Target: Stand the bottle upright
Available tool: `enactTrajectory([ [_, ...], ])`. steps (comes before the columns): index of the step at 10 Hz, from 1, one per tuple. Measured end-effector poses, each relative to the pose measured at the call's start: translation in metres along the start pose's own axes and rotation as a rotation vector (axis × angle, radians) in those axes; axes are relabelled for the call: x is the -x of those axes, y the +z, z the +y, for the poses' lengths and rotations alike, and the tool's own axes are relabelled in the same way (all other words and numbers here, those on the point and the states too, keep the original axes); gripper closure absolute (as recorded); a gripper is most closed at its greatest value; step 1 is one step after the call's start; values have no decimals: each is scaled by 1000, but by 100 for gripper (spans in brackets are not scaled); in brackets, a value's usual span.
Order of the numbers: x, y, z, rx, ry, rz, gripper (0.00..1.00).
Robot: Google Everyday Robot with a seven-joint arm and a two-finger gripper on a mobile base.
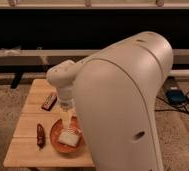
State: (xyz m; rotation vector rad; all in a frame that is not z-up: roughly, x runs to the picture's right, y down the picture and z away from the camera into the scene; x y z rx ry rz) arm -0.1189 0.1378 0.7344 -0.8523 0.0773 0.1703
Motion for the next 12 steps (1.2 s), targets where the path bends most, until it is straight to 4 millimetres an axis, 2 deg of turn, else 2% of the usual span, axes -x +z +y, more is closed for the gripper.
enactTrajectory([
  [3,0,0,0,-1,-1,0,20],
  [5,-8,1,-5,-33,-44,12,20],
  [7,-27,4,-26,-91,-146,25,20],
  [8,-44,6,-44,-146,-230,33,20],
  [10,-67,10,-67,-222,-349,39,20],
  [12,-85,17,-83,-261,-432,44,20],
])
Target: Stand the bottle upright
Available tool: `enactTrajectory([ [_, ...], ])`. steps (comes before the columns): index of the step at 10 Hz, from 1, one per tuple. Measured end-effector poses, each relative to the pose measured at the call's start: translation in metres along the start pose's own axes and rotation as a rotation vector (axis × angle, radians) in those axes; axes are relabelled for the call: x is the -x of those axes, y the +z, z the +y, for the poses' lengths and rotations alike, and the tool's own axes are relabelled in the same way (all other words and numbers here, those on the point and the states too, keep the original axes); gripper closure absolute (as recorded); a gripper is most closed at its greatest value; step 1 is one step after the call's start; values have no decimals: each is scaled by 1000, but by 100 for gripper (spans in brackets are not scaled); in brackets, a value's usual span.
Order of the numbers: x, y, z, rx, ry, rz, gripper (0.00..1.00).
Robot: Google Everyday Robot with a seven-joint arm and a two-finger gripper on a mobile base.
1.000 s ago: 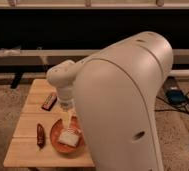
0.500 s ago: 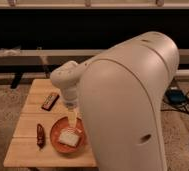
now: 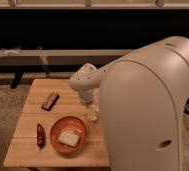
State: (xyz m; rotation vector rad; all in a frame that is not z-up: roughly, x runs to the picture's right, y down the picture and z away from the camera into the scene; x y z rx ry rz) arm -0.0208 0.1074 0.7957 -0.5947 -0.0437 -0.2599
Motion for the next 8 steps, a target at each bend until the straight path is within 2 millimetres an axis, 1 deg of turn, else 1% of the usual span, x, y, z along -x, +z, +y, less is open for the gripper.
enactTrajectory([
  [2,-9,16,0,-8,-19,10,20],
  [5,-18,44,5,7,-13,37,20],
  [6,-21,51,6,11,-4,44,20],
  [8,-25,58,6,14,12,47,20],
])
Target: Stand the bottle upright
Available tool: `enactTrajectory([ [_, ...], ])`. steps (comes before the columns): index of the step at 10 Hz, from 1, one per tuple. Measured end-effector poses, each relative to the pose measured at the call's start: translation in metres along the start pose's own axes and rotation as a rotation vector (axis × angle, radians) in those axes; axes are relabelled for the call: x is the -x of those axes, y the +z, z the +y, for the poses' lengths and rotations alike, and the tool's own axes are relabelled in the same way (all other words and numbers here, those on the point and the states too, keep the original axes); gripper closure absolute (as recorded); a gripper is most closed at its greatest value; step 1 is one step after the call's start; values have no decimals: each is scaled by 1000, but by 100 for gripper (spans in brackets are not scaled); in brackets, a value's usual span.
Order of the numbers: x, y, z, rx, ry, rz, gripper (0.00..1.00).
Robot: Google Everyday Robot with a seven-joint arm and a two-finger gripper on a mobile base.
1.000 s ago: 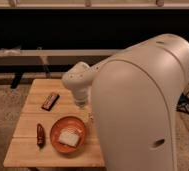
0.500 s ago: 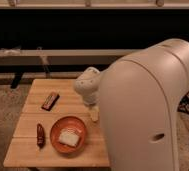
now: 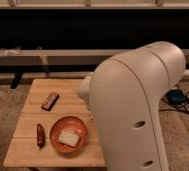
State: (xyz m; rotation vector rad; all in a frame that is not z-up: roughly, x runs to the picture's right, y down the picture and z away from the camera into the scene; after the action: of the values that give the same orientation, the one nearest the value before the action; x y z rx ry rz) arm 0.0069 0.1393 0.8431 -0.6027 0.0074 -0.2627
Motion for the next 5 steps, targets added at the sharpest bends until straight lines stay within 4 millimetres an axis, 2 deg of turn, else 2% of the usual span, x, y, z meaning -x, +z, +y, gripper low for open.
enactTrajectory([
  [5,4,25,2,27,0,18,20],
])
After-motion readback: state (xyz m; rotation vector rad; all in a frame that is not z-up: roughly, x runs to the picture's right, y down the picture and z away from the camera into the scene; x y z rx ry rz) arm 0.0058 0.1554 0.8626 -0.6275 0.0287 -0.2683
